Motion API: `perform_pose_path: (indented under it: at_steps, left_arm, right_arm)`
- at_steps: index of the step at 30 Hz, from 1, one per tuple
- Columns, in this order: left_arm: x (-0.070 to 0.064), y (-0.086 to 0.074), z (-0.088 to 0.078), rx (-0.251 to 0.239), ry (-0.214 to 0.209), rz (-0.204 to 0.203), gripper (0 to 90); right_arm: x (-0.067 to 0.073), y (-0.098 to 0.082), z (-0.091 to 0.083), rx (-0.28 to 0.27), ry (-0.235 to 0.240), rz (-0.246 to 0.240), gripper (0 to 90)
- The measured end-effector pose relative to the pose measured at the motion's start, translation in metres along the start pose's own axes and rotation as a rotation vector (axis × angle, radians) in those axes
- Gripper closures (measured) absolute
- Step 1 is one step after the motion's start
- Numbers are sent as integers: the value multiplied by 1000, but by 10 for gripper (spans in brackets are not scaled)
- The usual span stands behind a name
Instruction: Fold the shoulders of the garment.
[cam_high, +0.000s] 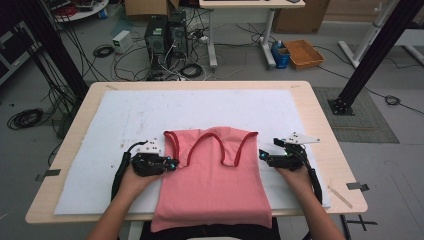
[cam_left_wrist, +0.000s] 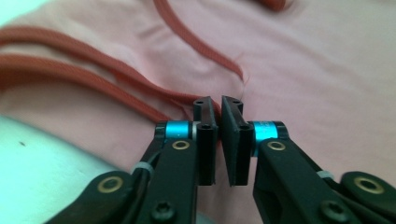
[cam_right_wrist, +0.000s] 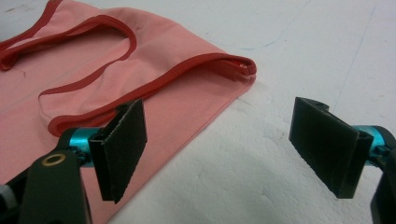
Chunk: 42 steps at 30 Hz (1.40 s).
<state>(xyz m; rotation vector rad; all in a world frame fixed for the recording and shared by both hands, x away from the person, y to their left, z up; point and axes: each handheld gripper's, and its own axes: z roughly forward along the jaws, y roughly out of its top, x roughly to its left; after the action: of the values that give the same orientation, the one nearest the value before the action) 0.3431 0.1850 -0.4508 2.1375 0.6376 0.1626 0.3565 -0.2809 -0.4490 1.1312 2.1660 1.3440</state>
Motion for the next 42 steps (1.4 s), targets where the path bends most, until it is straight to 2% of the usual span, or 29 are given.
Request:
perform_pose_path:
  at_steps: [1,2,4,7,11,18,20,26,31,37,42]
  left_arm:
    - [-1,0,0,-3,2,-1,776]
    - [-1,1,0,-1,1,0,776]
    - [-1,2,0,-16,6,-11,667]
    - [0,4,-1,-51,43,-33,475]
    - [1,6,-6,-120,68,-43,399]
    - [5,7,-11,-208,104,-56,312]
    - [6,8,-11,-218,115,-57,271]
    - [11,11,-13,-264,128,-43,239]
    - [20,15,-13,-308,137,-72,208]
    - [28,14,-14,-324,122,-112,208]
    - [29,14,-17,-331,114,-109,191]
  right_arm:
    - [-1,0,0,-1,0,-1,189]
    - [-1,0,0,-1,0,-1,189]
    - [-1,0,0,-1,2,4,189]
    - [-2,0,0,-1,6,10,189]
    - [-2,0,-1,-5,8,18,189]
    - [1,0,-2,-22,12,-1,189]
    - [7,2,-1,-35,33,-33,189]
    - [10,6,-1,-41,48,-40,189]
    - [9,10,-6,-74,45,-43,189]
    - [6,11,-6,-76,39,-34,189]
    - [4,10,-6,-71,31,-26,189]
